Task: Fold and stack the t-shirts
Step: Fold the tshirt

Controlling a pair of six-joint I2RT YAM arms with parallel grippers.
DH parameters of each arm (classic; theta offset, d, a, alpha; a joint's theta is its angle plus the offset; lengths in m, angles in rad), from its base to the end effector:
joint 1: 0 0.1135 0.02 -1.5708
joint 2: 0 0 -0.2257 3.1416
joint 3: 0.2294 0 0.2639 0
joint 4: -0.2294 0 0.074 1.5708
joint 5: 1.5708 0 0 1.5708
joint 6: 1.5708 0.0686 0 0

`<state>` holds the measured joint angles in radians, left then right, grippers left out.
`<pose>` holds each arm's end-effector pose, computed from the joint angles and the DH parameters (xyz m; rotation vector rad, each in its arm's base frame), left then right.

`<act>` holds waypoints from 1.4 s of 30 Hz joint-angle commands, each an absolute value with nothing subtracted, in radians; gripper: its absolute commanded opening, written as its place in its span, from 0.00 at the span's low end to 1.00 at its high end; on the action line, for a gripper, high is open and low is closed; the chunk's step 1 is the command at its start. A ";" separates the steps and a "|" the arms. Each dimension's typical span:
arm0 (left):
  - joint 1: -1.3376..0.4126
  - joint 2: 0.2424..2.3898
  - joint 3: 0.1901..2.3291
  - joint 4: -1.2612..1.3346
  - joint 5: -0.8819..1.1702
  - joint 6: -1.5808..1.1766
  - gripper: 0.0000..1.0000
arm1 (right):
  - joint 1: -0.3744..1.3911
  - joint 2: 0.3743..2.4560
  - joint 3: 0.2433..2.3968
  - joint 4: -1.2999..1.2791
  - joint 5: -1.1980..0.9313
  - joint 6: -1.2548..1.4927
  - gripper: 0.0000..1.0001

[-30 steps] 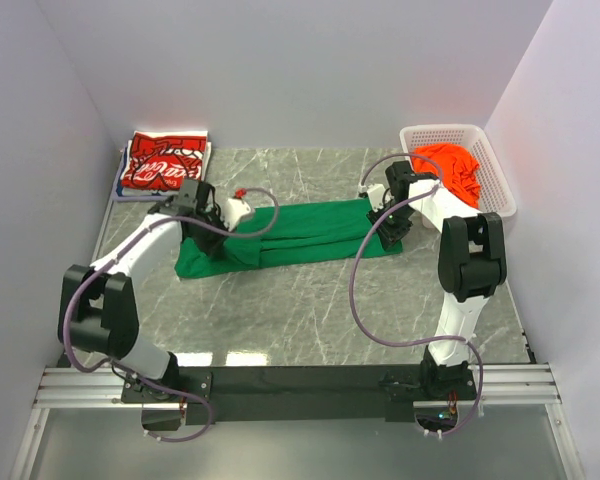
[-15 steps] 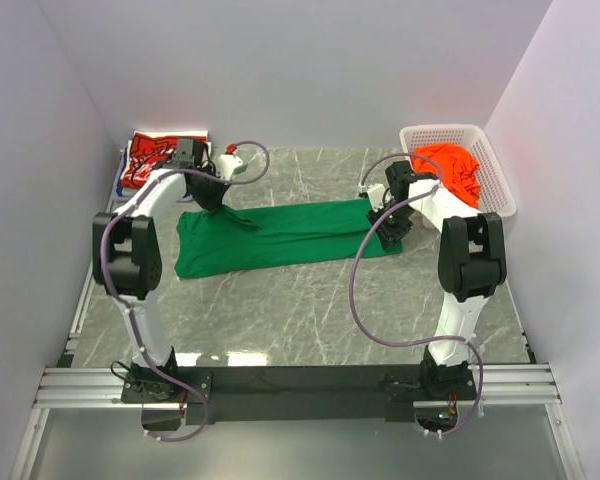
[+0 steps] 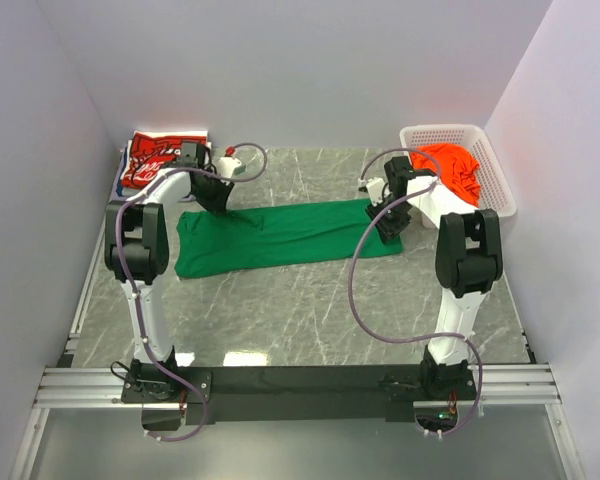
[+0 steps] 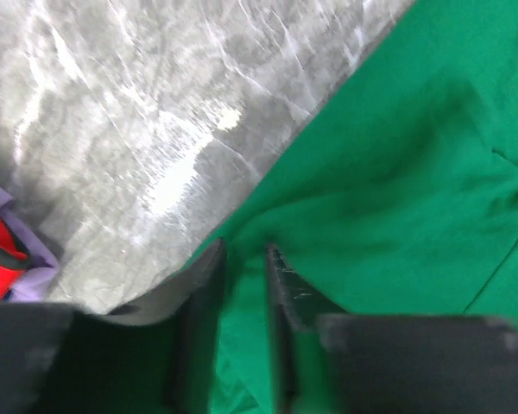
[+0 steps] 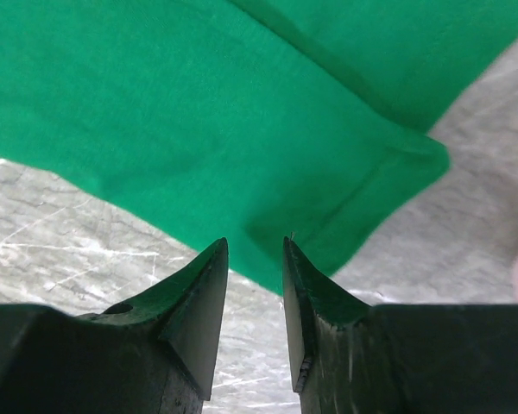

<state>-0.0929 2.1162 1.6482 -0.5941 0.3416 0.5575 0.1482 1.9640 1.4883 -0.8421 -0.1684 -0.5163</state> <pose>0.4569 -0.0657 0.1230 0.9261 2.3876 -0.2763 0.3918 0.0701 0.1205 -0.9611 2.6914 0.1706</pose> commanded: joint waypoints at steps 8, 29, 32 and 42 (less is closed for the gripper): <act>0.023 1.851 1.587 -0.598 0.466 0.416 0.43 | 0.160 1.968 1.500 -0.824 -0.166 -0.488 0.38; 0.034 1.609 0.924 -0.532 0.380 0.497 0.40 | 0.163 2.017 1.408 -0.813 -0.064 -0.498 0.33; 0.035 1.556 0.855 -0.572 0.364 0.528 0.39 | 0.163 1.967 1.343 -0.824 -0.058 -0.531 0.33; 0.075 1.430 0.778 -0.698 0.367 0.600 0.39 | 0.146 1.795 1.158 -0.859 -0.018 -0.635 0.33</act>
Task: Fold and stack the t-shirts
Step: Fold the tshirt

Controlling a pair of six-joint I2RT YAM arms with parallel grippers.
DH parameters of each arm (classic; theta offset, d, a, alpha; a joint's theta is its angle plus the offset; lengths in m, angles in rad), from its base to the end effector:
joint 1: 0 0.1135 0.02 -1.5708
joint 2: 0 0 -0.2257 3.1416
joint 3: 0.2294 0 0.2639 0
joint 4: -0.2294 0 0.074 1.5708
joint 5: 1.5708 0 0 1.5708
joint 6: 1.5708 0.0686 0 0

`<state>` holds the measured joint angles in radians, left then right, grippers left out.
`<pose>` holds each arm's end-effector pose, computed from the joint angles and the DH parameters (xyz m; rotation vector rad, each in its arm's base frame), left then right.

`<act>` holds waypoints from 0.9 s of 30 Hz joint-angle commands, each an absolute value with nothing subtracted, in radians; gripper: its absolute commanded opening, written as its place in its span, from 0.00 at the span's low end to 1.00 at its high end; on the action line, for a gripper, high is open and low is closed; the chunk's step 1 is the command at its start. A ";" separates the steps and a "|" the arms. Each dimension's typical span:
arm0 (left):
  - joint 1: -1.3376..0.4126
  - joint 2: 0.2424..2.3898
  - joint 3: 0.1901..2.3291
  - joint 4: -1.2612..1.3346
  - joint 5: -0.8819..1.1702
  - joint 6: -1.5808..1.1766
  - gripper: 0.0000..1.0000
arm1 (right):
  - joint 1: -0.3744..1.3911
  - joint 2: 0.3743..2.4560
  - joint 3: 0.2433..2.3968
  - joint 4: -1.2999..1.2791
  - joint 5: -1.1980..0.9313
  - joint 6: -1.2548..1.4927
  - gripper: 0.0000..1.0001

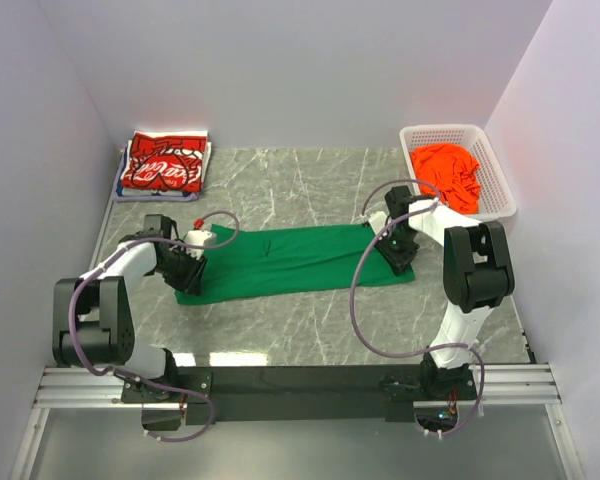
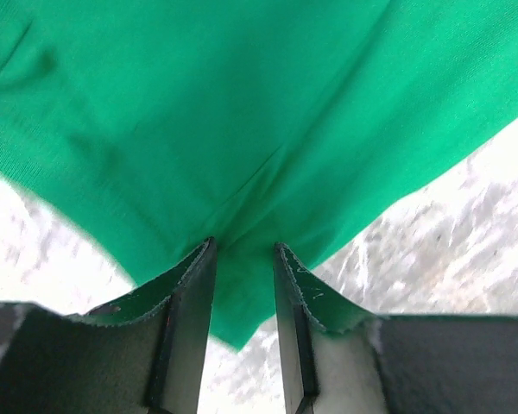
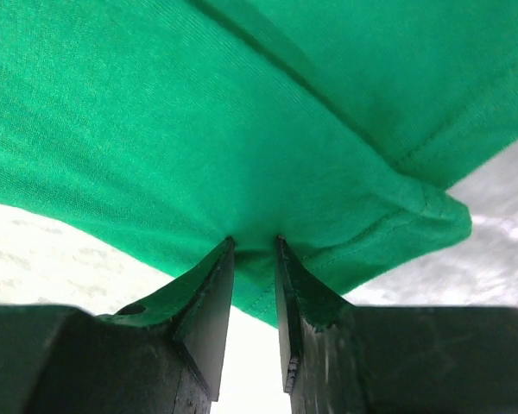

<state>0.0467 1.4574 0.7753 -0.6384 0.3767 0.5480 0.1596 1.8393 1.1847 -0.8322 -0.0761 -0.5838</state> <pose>0.2668 -0.0128 0.0888 0.7505 2.6638 -0.4022 0.3272 0.0579 0.0804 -1.1095 2.8328 0.0863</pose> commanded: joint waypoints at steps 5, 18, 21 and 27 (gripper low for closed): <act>0.117 1.480 0.822 -0.706 0.408 0.615 0.40 | 0.143 1.812 1.232 -0.905 -0.104 -0.626 0.38; 0.126 1.371 0.986 -0.718 0.551 0.542 0.47 | 0.152 1.626 1.288 -0.913 -0.248 -0.562 0.50; 0.126 1.438 1.057 -0.615 0.583 0.440 0.53 | 0.186 1.716 1.445 -0.894 -0.324 -0.467 0.50; 0.121 1.656 1.253 -0.465 0.617 0.298 0.56 | 0.248 1.914 1.732 -0.925 -0.391 -0.373 0.47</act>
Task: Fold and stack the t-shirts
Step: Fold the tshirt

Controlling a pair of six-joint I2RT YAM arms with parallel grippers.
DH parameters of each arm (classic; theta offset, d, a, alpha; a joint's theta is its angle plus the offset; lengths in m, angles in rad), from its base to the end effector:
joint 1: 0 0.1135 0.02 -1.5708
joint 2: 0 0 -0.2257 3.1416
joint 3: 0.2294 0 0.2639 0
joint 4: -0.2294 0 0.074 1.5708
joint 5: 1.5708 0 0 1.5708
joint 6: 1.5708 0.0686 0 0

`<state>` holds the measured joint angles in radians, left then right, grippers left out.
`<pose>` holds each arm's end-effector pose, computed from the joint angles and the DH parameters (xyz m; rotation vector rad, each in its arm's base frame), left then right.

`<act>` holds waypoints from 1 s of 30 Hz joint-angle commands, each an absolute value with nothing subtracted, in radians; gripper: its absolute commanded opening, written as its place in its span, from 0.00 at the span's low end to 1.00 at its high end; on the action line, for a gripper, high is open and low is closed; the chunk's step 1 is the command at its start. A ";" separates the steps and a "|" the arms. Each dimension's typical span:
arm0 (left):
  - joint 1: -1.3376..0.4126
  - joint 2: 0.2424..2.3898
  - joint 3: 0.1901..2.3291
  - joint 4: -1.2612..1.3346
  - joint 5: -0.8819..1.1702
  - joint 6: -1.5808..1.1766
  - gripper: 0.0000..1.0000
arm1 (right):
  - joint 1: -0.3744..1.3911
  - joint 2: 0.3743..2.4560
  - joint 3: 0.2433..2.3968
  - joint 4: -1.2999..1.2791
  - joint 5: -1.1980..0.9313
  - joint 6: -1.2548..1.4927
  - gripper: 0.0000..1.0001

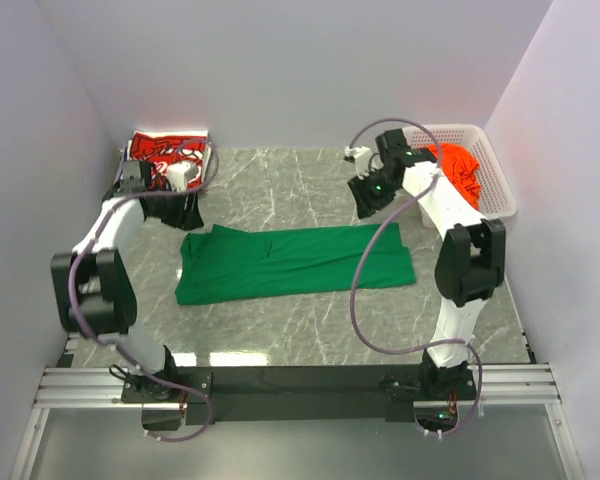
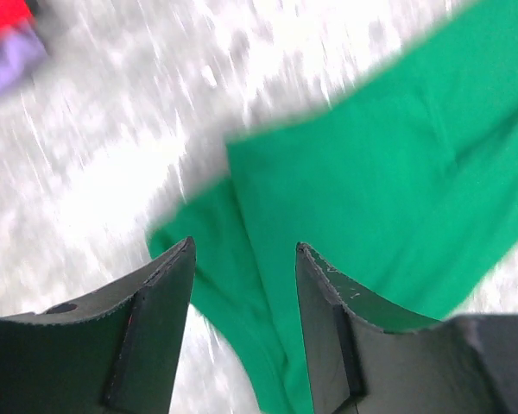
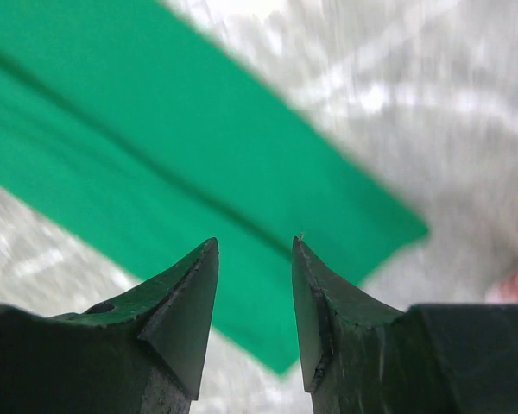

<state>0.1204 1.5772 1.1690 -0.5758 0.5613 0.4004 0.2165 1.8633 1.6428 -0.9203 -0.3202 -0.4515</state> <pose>0.3561 0.0063 0.1823 0.5414 2.3452 -0.4814 0.3928 0.1085 0.2055 -0.9596 2.4795 0.3581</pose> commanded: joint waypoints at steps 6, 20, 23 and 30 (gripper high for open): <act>0.115 1.870 1.396 -0.494 0.704 0.281 0.56 | 0.265 1.930 1.715 -0.887 -0.374 -0.362 0.46; 0.080 1.988 1.408 -0.482 0.741 0.265 0.48 | 0.265 1.916 1.638 -0.879 -0.334 -0.383 0.45; 0.077 2.000 1.410 -0.483 0.733 0.268 0.47 | 0.264 1.919 1.637 -0.881 -0.328 -0.388 0.45; 0.072 2.008 1.427 -0.505 0.738 0.298 0.32 | 0.262 1.922 1.626 -0.885 -0.321 -0.399 0.44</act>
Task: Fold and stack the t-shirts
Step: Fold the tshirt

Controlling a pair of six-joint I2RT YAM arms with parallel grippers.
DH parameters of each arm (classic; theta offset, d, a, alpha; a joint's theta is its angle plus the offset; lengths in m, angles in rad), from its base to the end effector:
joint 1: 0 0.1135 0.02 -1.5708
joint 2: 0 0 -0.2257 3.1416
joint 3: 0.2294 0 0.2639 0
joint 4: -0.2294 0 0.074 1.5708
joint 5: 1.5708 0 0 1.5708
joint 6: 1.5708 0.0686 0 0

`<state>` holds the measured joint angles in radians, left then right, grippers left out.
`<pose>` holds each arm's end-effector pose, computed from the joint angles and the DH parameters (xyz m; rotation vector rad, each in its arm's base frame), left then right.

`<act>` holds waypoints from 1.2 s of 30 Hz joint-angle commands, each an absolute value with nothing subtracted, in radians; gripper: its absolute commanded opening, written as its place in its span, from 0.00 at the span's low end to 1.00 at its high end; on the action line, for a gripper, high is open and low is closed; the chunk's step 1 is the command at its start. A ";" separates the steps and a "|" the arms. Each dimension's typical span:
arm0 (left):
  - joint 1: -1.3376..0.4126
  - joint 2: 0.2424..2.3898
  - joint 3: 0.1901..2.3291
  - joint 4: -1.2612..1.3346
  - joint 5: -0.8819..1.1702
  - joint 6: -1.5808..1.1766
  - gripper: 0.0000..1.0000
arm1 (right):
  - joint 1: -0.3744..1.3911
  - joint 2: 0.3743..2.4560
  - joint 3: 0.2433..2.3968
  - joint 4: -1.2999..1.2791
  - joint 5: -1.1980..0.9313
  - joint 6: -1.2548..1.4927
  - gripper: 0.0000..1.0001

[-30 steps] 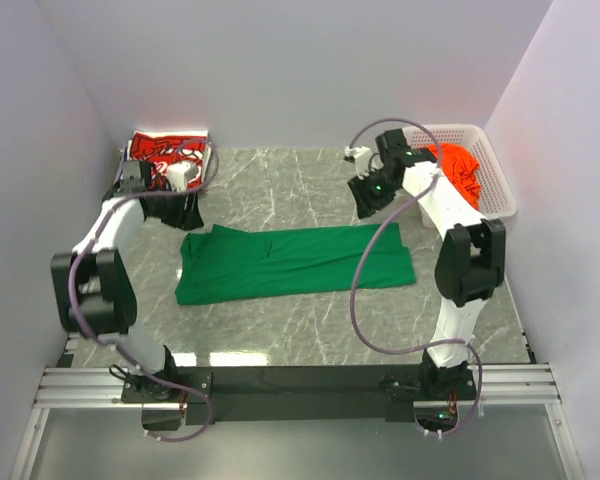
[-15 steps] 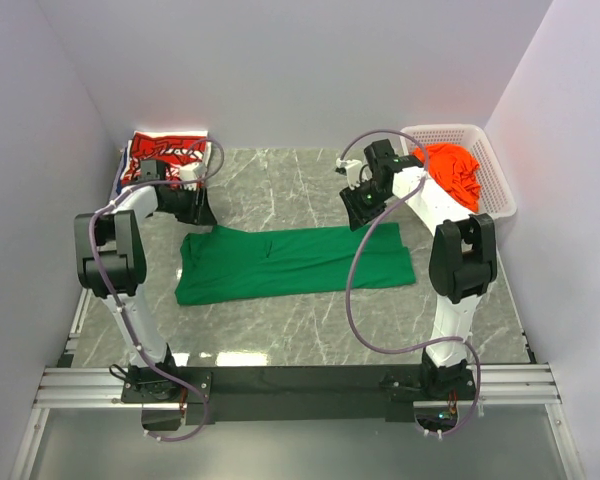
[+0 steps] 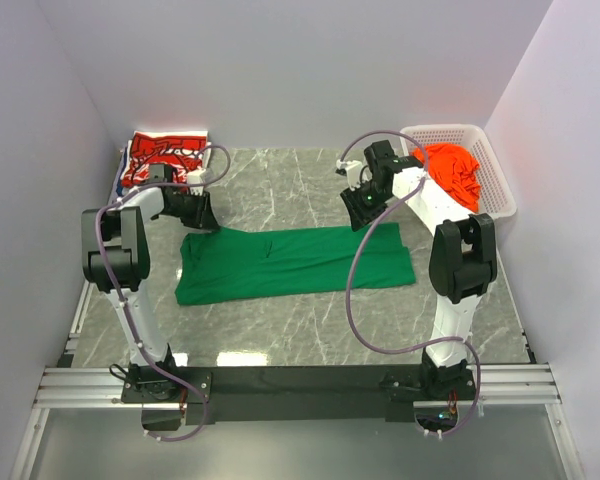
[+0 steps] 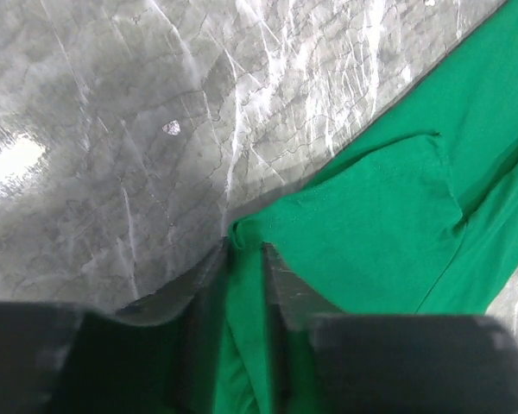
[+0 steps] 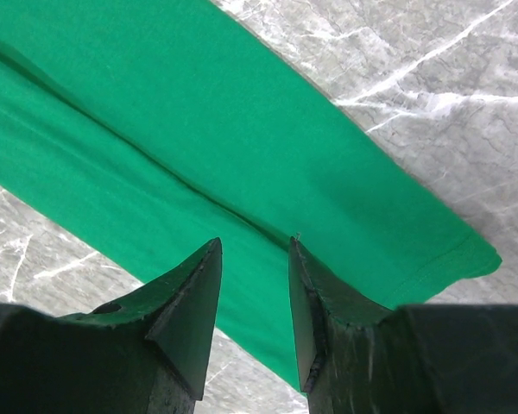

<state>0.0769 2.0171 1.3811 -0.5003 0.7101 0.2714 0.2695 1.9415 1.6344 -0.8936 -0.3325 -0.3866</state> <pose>0.4151 -0.0129 0.0984 0.4433 2.4513 -0.8117 0.3941 0.1321 0.1739 -0.9584 2.5506 0.4264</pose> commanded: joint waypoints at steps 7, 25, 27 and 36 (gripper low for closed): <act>0.068 1.919 1.375 -0.525 0.768 0.359 0.01 | 0.259 1.914 1.608 -0.885 -0.314 -0.410 0.43; -0.040 1.709 1.059 -0.718 0.710 0.824 0.01 | 0.259 1.914 1.582 -0.893 -0.304 -0.429 0.43; -0.057 1.691 1.023 -0.712 0.692 0.853 0.01 | 0.258 1.916 1.586 -0.894 -0.304 -0.431 0.43; -0.051 1.603 1.080 -0.742 0.730 0.799 0.39 | 0.256 1.931 1.605 -0.896 -0.296 -0.423 0.43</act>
